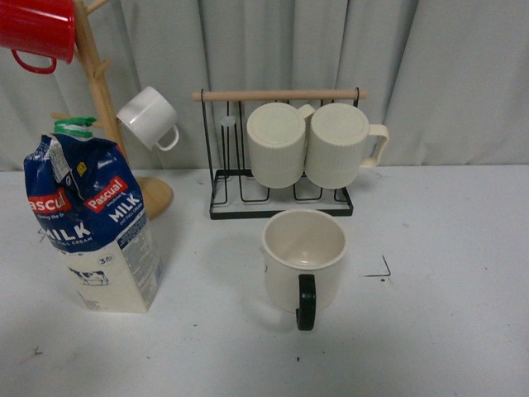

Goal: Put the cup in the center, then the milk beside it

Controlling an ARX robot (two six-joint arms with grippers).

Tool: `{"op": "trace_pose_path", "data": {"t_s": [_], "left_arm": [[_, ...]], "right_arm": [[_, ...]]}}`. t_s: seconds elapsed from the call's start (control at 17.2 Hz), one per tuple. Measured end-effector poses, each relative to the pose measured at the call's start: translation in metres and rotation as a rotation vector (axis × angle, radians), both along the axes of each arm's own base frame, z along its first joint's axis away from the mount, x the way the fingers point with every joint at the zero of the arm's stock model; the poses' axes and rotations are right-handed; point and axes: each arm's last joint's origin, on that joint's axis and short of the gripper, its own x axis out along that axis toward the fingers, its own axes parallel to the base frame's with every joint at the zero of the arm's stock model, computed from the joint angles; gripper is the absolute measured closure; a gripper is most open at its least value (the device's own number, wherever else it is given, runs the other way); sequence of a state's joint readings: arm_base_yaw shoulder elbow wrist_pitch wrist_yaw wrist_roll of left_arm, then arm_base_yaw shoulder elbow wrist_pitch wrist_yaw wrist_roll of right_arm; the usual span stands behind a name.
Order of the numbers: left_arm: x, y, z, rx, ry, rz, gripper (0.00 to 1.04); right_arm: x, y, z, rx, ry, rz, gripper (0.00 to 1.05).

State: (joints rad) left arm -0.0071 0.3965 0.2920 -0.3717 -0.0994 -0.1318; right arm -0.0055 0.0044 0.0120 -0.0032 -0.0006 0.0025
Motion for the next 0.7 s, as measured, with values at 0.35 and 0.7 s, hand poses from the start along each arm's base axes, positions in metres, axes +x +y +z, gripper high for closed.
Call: {"op": "trace_pose_path", "data": {"t_s": [0.35,0.7], "left_arm": [[0.11,-0.007,0.046,0.019,-0.138,-0.144,0.07],[0.171,0.001,0.035,0.033,-0.068,-0.213,0.07]], "right_arm": [[0.0,0.0,0.0,0.0,0.0,0.0,0.06],[0.0,0.0,0.0,0.0,0.0,0.0,0.06]]}}
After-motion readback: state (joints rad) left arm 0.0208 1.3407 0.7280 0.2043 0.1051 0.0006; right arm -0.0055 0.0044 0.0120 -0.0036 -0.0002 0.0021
